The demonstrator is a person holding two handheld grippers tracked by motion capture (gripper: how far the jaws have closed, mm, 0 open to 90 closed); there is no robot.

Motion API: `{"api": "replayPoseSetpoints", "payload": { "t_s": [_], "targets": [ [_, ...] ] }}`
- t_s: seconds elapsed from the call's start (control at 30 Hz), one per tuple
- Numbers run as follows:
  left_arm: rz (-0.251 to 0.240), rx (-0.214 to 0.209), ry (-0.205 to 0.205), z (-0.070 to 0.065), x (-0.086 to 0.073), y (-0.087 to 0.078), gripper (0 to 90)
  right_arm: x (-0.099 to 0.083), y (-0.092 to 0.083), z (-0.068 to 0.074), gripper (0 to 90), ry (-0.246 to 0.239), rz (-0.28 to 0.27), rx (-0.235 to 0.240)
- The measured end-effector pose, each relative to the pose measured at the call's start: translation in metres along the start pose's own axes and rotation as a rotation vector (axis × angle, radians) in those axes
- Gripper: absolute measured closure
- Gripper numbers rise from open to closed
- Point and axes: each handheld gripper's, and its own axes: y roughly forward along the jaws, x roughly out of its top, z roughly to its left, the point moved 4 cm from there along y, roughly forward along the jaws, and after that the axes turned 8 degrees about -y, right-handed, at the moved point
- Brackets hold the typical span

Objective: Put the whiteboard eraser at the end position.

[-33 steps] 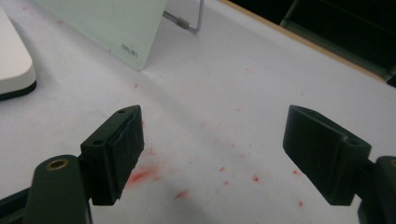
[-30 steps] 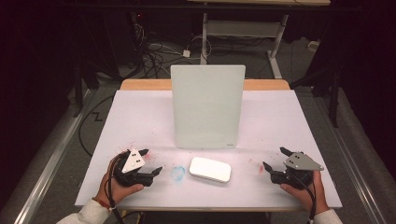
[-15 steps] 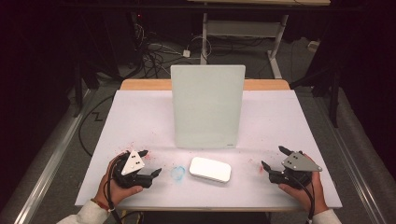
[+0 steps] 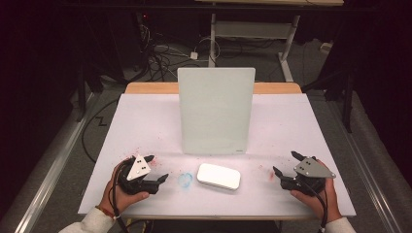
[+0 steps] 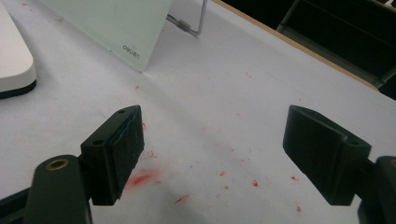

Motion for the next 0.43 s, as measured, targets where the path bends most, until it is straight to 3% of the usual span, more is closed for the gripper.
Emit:
{"api": "replayPoseSetpoints", "payload": {
  "t_s": [0.27,0.43],
  "targets": [
    [0.01,0.002,-0.009,0.0035,0.0016,0.0049,20.4,-0.0022,0.0004,-0.0013,21.0,0.009,0.006,-0.008],
    [0.003,0.012,-0.002,0.0012,0.0037,0.0045,20.4,-0.0027,-0.0022,-0.0001,21.1,-0.017,0.008,-0.015]
  ]
}}
